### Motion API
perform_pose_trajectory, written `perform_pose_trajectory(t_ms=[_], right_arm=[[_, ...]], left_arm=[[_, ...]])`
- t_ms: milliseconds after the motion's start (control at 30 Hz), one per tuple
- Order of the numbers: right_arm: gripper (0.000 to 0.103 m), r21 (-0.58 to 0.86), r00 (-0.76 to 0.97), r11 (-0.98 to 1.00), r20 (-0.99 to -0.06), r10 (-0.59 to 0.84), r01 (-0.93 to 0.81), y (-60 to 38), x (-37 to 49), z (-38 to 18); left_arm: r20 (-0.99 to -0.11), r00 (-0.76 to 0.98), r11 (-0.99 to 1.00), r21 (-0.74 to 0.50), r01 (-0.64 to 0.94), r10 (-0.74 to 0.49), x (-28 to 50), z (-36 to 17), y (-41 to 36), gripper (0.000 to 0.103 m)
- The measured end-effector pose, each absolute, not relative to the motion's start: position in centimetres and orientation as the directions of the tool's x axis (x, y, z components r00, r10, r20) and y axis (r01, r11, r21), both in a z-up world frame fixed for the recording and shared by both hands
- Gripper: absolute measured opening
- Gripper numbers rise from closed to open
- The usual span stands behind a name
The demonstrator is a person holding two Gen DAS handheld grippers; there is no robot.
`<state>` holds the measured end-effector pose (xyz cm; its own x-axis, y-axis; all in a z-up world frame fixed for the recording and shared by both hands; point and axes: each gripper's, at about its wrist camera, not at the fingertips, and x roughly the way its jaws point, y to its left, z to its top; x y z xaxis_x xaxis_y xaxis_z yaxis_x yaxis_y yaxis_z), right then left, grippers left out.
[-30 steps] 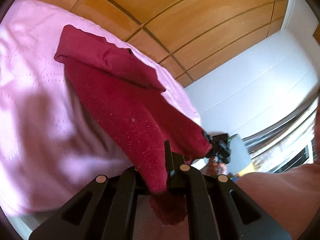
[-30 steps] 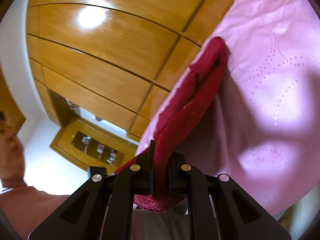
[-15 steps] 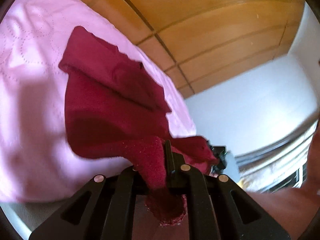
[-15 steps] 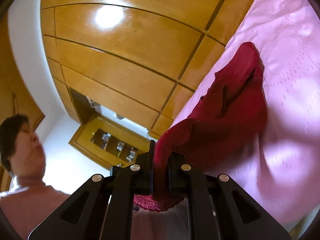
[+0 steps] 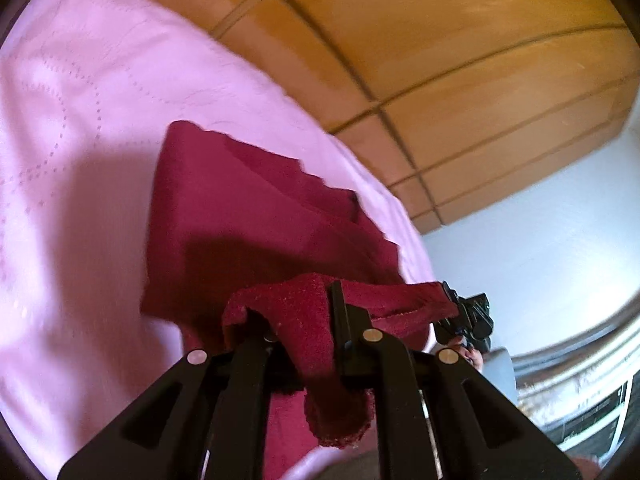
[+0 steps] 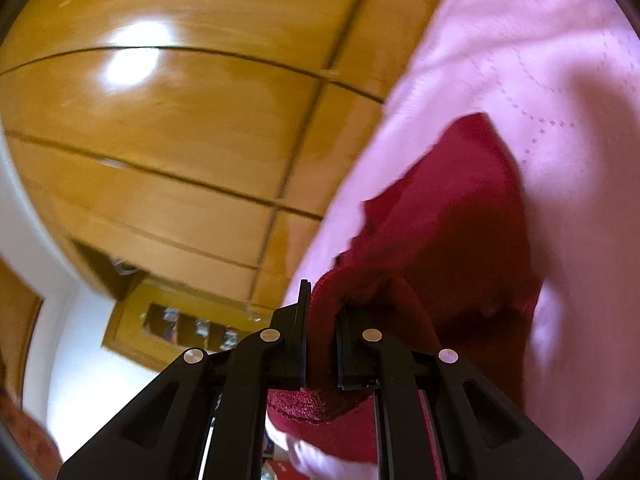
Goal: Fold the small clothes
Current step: 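Lay the hem onto the shirt and open both tools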
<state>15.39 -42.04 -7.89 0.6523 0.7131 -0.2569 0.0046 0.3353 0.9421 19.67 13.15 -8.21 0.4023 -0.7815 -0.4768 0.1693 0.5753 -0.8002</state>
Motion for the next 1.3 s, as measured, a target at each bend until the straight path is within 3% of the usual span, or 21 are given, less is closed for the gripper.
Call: perform_pose_trajectory(t_ms=[167, 200, 233, 300, 333, 400, 533, 767, 900, 933, 1000, 1033, 1067, 1133, 1167, 1300], right_arm=[[0.009, 0.927, 0.656, 0.364, -0.328, 0.679, 0.087, -42.2, 18.1, -10.3], [0.013, 0.919, 0.657, 0.381, -0.348, 0.669, 0.099, -42.1, 18.7, -10.7], [0.016, 0.916, 0.656, 0.385, -0.358, 0.664, 0.11, -42.0, 19.2, -10.9], [0.034, 0.92, 0.649, 0.374, -0.354, 0.673, 0.114, -42.0, 19.9, -11.3], [0.037, 0.922, 0.652, 0.373, -0.347, 0.674, 0.104, -41.9, 20.3, -11.2], [0.052, 0.921, 0.657, 0.38, -0.338, 0.673, 0.084, -41.5, 20.8, -10.6], [0.055, 0.848, 0.704, 0.529, -0.388, 0.595, 0.021, -41.4, 21.2, -7.8], [0.055, 0.586, 0.676, 0.807, -0.622, 0.394, 0.07, -39.5, 22.9, -5.7], [0.052, 0.494, 0.626, 0.867, -0.698, 0.348, 0.069, -38.2, 24.2, -6.9], [0.046, 0.474, 0.619, 0.878, -0.711, 0.333, 0.071, -37.9, 24.4, -7.3], [0.02, 0.437, 0.612, 0.896, -0.731, 0.301, 0.082, -37.6, 24.2, -7.9], [0.016, 0.428, 0.613, 0.9, -0.735, 0.291, 0.087, -37.4, 24.1, -8.1], [0.009, 0.429, 0.616, 0.899, -0.732, 0.292, 0.084, -37.3, 24.0, -8.2], [0.007, 0.413, 0.628, 0.907, -0.726, 0.279, 0.075, -37.0, 23.6, -8.0], [0.007, 0.394, 0.636, 0.917, -0.724, 0.268, 0.062, -36.8, 23.3, -7.5], [0.007, 0.302, 0.678, 0.953, -0.707, 0.203, 0.03, -35.7, 23.1, -5.0]], left_arm=[[-0.547, 0.406, 0.627, -0.774, 0.088, -0.732, 23.0, -11.1, 12.2, 0.011], [-0.563, 0.407, 0.644, -0.76, 0.086, -0.719, 23.0, -11.2, 12.0, 0.02], [-0.572, 0.411, 0.653, -0.752, 0.083, -0.71, 23.4, -11.2, 11.7, 0.037], [-0.553, 0.434, 0.643, -0.761, 0.084, -0.711, 23.8, -10.6, 11.5, 0.062], [-0.539, 0.455, 0.637, -0.766, 0.086, -0.709, 23.8, -10.1, 11.6, 0.072], [-0.511, 0.522, 0.636, -0.767, 0.082, -0.683, 24.3, -8.7, 12.2, 0.077], [-0.514, 0.604, 0.679, -0.732, 0.063, -0.61, 24.3, -6.9, 13.4, 0.079], [-0.687, 0.582, 0.872, -0.483, 0.082, -0.435, 25.0, -7.4, 8.9, 0.077], [-0.747, 0.582, 0.933, -0.356, 0.058, -0.321, 25.8, -8.0, 8.0, 0.072], [-0.76, 0.58, 0.941, -0.336, 0.036, -0.294, 25.9, -8.2, 8.0, 0.065], [-0.785, 0.559, 0.944, -0.329, -0.014, -0.265, 26.1, -9.2, 8.3, 0.052], [-0.792, 0.556, 0.945, -0.326, -0.036, -0.252, 26.1, -9.5, 8.5, 0.041], [-0.79, 0.563, 0.945, -0.323, -0.047, -0.242, 25.9, -9.4, 8.5, 0.037], [-0.786, 0.576, 0.95, -0.307, -0.045, -0.227, 25.7, -9.0, 8.5, 0.016], [-0.781, 0.582, 0.952, -0.305, -0.038, -0.227, 25.5, -8.6, 8.4, 0.012], [-0.746, 0.622, 0.949, -0.314, -0.012, -0.239, 25.1, -6.4, 8.0, 0.007]])
